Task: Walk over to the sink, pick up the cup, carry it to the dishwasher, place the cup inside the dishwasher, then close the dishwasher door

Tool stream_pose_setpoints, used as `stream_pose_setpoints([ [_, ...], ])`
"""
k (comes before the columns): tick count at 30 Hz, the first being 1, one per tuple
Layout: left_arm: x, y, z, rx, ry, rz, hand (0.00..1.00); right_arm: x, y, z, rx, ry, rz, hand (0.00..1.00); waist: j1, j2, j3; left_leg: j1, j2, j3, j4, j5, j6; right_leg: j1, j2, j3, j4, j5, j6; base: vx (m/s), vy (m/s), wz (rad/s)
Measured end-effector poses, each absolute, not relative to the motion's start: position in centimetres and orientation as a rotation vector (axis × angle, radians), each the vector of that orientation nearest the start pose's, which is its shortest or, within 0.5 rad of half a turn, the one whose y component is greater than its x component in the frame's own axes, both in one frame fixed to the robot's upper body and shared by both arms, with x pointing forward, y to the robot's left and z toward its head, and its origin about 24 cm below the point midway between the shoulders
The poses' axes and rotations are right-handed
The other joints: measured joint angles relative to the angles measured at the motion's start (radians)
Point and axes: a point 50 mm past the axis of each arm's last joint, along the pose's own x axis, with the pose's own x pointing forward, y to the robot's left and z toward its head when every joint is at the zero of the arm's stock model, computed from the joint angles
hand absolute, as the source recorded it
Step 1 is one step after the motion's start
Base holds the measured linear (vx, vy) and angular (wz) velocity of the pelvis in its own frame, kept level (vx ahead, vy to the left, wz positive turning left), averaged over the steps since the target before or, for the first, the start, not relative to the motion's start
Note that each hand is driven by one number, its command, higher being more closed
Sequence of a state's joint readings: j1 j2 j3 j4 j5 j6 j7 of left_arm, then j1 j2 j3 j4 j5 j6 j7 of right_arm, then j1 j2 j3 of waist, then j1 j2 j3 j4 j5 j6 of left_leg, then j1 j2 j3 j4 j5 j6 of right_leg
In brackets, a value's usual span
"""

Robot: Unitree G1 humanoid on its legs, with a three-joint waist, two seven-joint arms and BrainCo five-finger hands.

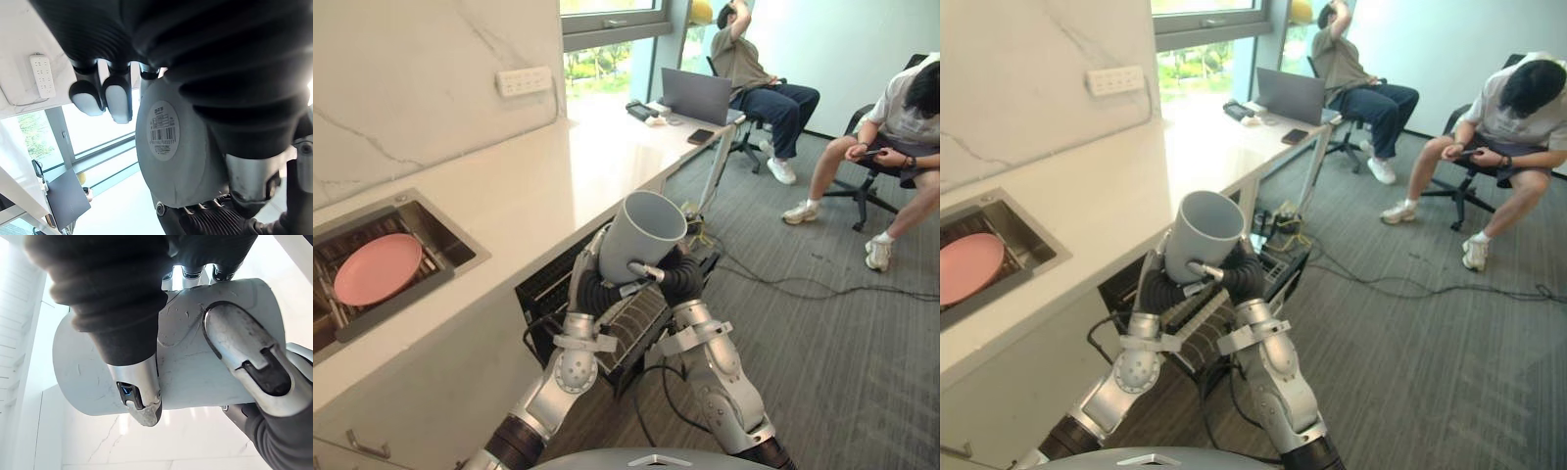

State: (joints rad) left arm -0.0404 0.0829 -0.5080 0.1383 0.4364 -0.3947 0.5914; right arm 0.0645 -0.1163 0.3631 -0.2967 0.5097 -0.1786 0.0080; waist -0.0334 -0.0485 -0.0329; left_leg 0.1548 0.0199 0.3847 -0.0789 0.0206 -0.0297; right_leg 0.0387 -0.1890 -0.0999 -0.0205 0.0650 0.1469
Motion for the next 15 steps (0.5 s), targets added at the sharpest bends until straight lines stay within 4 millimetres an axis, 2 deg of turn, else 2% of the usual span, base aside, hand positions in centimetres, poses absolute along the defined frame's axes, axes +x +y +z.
stream_pose_setpoints([
  [4, 22.3, 5.8, 5.2, 0.304, -0.466, -0.035, 1.00, 22.1, -8.8, 10.3, 0.484, -0.284, 0.358, 1.00, -0.001, 0.000, 0.000, 0.000, 0.000, 0.000, 0.000, 0.000, 0.000, 0.000, 0.000, 0.000, 0.000, 0.000, 0.000, 0.00, 0.000, 0.00],
  [5, 22.3, 5.9, 5.2, 0.302, -0.461, -0.032, 0.00, 22.1, -8.8, 10.3, 0.479, -0.283, 0.348, 1.00, -0.001, 0.000, 0.000, 0.000, 0.000, 0.000, 0.000, 0.000, 0.000, 0.000, 0.000, 0.000, 0.000, 0.000, 0.000, 0.00, 0.000, 0.00],
  [9, 21.6, 6.3, 4.2, 0.299, -0.410, -0.024, 0.00, 22.3, -9.4, 10.7, 0.502, -0.324, 0.266, 1.00, -0.003, 0.001, 0.000, 0.000, 0.000, 0.000, -0.001, 0.000, 0.000, 0.000, 0.000, 0.000, 0.000, 0.000, 0.000, 0.00, 0.000, 0.00],
  [15, 21.8, 7.4, 4.0, 0.282, -0.381, 0.034, 0.00, 22.6, -10.8, 10.8, 0.509, -0.345, 0.172, 1.00, -0.004, 0.001, -0.001, 0.000, 0.000, 0.000, 0.000, 0.000, 0.000, 0.000, 0.000, 0.000, 0.000, 0.000, 0.000, 0.00, 0.000, 0.00],
])
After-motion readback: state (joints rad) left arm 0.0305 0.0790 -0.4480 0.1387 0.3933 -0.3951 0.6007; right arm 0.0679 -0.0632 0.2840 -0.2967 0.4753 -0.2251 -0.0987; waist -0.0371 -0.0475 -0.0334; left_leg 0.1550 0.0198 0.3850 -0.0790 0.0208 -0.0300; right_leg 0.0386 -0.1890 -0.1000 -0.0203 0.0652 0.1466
